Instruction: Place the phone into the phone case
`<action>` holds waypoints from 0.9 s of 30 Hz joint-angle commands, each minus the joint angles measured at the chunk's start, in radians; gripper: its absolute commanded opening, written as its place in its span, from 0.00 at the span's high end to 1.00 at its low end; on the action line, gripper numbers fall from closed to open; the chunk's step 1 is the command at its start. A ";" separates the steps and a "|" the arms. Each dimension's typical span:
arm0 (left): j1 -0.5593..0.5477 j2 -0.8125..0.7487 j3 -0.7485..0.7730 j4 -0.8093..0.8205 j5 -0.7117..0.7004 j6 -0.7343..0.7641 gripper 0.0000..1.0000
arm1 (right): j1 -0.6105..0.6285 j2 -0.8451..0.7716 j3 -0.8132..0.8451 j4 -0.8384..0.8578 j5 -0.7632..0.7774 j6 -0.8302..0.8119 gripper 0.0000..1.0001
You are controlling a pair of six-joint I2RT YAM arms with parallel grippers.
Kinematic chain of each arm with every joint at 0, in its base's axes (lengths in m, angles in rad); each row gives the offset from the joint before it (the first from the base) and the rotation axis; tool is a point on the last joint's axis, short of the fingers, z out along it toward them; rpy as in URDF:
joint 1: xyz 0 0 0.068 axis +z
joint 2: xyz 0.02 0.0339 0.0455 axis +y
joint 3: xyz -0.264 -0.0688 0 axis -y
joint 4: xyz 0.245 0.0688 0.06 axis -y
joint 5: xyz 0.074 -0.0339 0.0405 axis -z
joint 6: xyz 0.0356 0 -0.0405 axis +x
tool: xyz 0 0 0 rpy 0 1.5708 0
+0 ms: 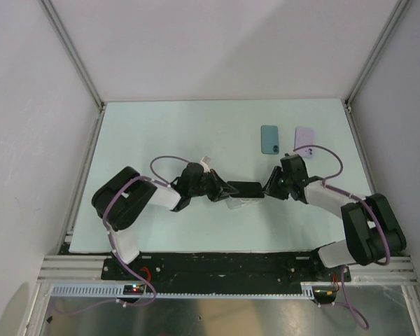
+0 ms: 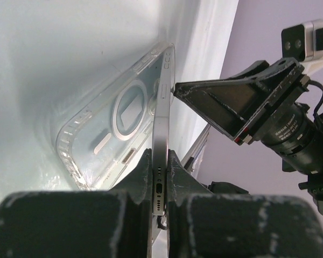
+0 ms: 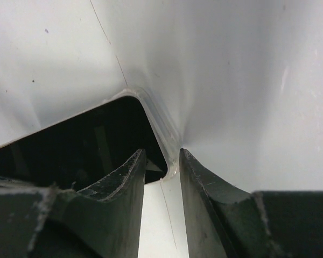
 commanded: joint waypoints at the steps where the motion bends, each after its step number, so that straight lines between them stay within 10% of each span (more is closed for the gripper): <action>1: -0.035 -0.017 -0.047 -0.106 -0.060 0.009 1.00 | 0.005 -0.082 -0.049 0.057 0.005 0.049 0.64; 27: -0.084 0.110 -0.001 -0.235 -0.153 -0.013 1.00 | 0.067 -0.042 -0.083 0.143 0.032 0.104 0.87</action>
